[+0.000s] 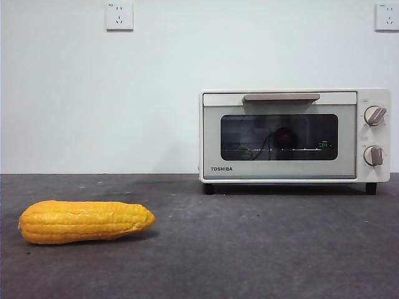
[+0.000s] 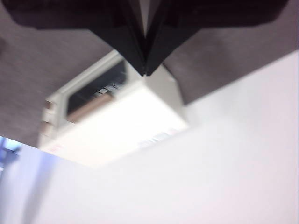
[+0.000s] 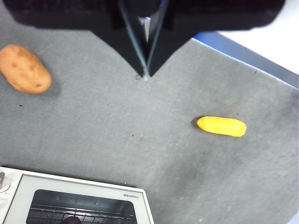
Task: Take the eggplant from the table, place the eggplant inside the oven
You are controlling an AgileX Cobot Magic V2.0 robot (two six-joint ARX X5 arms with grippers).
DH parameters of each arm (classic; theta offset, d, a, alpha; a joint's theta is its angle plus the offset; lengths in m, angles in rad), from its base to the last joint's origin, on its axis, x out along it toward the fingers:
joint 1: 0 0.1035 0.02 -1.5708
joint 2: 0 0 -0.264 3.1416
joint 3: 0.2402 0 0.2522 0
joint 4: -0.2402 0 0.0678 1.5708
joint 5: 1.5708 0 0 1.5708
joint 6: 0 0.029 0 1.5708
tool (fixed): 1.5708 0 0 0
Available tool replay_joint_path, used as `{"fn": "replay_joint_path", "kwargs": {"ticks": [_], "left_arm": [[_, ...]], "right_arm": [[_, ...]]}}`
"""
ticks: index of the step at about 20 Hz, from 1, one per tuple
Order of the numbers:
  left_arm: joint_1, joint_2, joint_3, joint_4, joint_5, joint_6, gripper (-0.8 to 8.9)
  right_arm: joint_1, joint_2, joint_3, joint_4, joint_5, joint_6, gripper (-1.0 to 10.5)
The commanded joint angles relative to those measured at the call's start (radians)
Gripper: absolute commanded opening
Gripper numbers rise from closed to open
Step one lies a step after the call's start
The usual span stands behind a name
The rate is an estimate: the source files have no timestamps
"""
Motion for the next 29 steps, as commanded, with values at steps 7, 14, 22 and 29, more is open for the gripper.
{"fn": "replay_joint_path", "kwargs": {"ticks": [7, 14, 22, 29], "left_arm": [[0.353, -0.198, -0.007, -0.021, 0.002, 0.079, -0.04], [0.443, -0.451, -0.179, 0.013, 0.002, 0.192, -0.04], [0.492, -0.753, -0.782, 0.303, 0.001, 0.058, -0.04], [0.492, -0.928, -1.126, 0.359, -0.003, -0.089, -0.04]], "right_arm": [[0.001, 0.029, 0.0, -0.017, 0.008, -0.005, 0.0], [0.001, 0.091, 0.0, -0.017, 0.014, -0.006, 0.0], [0.001, 0.235, 0.0, -0.01, 0.015, -0.006, 0.0], [0.001, 0.399, 0.0, 0.001, 0.015, -0.006, 0.0]]}}
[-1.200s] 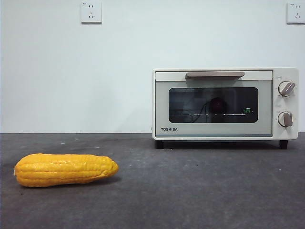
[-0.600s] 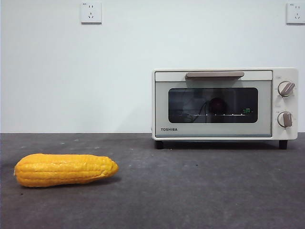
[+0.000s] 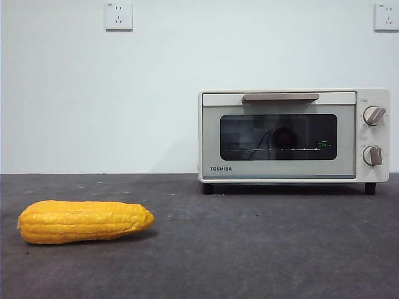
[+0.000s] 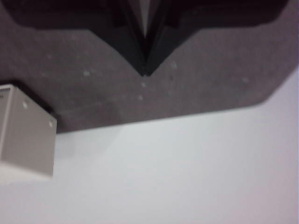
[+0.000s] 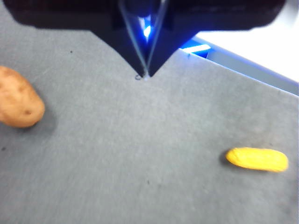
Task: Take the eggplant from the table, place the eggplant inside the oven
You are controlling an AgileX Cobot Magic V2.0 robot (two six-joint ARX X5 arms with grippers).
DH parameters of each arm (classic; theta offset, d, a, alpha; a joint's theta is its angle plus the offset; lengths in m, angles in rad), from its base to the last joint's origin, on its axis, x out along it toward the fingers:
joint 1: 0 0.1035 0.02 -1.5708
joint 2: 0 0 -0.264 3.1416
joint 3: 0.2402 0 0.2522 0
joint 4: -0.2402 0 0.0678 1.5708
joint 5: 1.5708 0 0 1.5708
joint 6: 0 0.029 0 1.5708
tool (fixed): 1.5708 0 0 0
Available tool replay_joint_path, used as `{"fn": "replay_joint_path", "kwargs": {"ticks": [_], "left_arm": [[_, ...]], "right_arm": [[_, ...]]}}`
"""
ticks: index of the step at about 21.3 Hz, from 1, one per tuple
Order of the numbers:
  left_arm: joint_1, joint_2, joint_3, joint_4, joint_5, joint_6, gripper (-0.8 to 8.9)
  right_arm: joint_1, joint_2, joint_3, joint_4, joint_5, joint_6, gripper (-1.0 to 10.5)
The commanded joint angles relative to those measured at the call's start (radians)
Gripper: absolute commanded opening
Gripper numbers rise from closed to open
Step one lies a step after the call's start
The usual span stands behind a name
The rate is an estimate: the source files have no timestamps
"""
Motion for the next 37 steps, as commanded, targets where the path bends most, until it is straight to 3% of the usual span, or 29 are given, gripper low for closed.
{"fn": "replay_joint_path", "kwargs": {"ticks": [1, 6, 15, 18, 37], "left_arm": [[0.003, -0.05, -0.073, 0.015, -0.003, -0.061, -0.04], [0.003, -0.139, -0.212, 0.018, -0.008, -0.171, -0.04], [0.003, -0.139, -0.275, 0.003, -0.026, -0.224, -0.04], [0.003, -0.138, -0.275, 0.003, 0.032, -0.246, -0.04], [0.003, -0.127, -0.275, 0.003, 0.032, -0.245, -0.04]], "right_arm": [[0.001, 0.045, 0.0, 0.005, 0.001, -0.003, 0.0], [0.001, 0.13, 0.0, 0.121, 0.001, -0.003, 0.0], [0.001, 0.164, 0.0, 0.478, 0.001, -0.003, 0.0], [0.001, 0.164, 0.0, 0.551, 0.0, -0.003, 0.0], [0.001, 0.164, 0.0, 0.567, 0.001, -0.003, 0.0]]}}
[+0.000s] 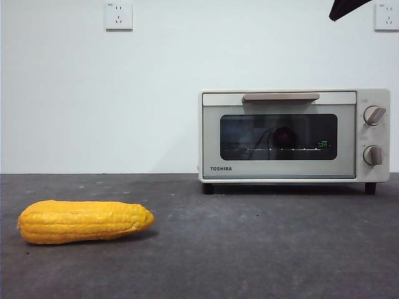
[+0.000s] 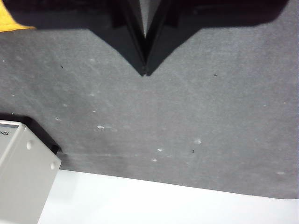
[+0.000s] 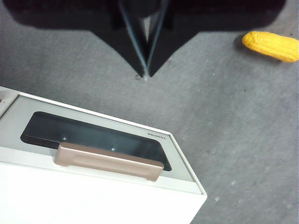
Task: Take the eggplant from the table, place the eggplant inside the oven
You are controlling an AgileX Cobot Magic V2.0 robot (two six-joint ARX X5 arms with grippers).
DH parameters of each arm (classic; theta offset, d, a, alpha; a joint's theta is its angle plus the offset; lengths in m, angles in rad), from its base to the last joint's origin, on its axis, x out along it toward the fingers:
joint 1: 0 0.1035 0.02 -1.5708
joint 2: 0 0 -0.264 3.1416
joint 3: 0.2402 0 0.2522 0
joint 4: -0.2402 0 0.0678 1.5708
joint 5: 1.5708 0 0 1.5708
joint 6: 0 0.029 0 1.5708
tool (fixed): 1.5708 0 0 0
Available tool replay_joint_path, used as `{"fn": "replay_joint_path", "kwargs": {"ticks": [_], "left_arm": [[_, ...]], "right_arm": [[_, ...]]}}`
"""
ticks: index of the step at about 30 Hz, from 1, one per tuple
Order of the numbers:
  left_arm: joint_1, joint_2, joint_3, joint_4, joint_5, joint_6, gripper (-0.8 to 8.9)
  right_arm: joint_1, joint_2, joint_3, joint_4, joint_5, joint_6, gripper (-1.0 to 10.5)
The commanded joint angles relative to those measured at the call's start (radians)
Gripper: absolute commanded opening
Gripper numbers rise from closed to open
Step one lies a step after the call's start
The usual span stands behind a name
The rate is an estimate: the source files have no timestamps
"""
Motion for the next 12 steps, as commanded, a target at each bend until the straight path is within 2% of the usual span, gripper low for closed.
{"fn": "replay_joint_path", "kwargs": {"ticks": [1, 4, 8, 12], "left_arm": [[0.003, 0.0, -0.008, 0.008, 0.003, -0.005, -0.04], [0.003, 0.0, -0.008, 0.008, 0.003, -0.005, -0.04], [0.003, 0.0, -0.008, 0.008, 0.003, -0.005, -0.04], [0.003, 0.0, -0.008, 0.008, 0.003, -0.005, -0.04]], "right_arm": [[-0.003, -0.002, 0.0, 0.002, 0.007, -0.003, 0.0], [-0.02, -0.051, 0.0, -0.005, 0.055, -0.003, 0.0], [-0.03, -0.153, 0.0, 0.002, 0.142, -0.054, 0.0], [-0.068, -0.264, 0.0, 0.002, 0.211, -0.056, 0.0]]}}
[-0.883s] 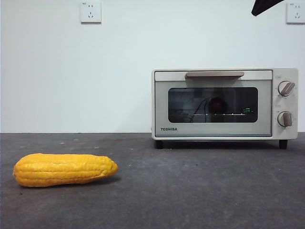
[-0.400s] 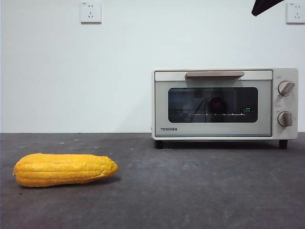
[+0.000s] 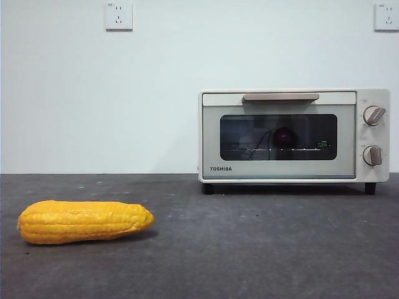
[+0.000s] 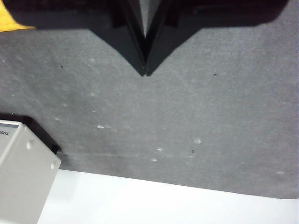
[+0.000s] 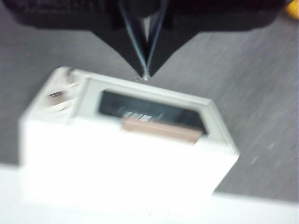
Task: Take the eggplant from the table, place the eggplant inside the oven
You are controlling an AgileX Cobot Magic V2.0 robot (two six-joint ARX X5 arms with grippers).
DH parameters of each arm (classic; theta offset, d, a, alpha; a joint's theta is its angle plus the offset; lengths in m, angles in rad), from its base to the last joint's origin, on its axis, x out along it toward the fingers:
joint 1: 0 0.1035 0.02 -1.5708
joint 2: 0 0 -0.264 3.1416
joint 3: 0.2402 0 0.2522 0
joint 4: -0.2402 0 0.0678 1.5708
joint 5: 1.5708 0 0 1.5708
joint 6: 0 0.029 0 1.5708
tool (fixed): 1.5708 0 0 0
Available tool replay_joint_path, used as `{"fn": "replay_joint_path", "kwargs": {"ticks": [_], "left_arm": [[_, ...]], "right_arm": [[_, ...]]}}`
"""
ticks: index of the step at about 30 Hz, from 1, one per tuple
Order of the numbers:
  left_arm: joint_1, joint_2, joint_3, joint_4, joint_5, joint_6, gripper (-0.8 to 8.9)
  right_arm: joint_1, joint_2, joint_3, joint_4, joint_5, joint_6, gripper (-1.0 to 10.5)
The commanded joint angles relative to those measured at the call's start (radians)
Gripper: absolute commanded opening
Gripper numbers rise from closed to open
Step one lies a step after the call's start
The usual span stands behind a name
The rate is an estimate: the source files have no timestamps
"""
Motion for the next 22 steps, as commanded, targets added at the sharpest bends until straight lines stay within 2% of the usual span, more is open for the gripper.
{"fn": "replay_joint_path", "kwargs": {"ticks": [1, 6, 17, 22], "left_arm": [[0.003, 0.0, -0.008, 0.008, 0.003, -0.005, -0.04], [0.003, 0.0, -0.008, 0.008, 0.003, -0.005, -0.04], [0.003, 0.0, -0.008, 0.008, 0.003, -0.005, -0.04], [0.003, 0.0, -0.008, 0.008, 0.003, -0.005, -0.04]], "right_arm": [[-0.032, -0.077, 0.0, 0.003, 0.048, -0.015, 0.0], [-0.076, -0.21, -0.001, -0.034, 0.089, -0.015, 0.0], [-0.124, -0.447, -0.003, -0.254, 0.09, -0.014, 0.0], [-0.143, -0.525, -0.029, -0.273, 0.09, -0.015, 0.0]]}}
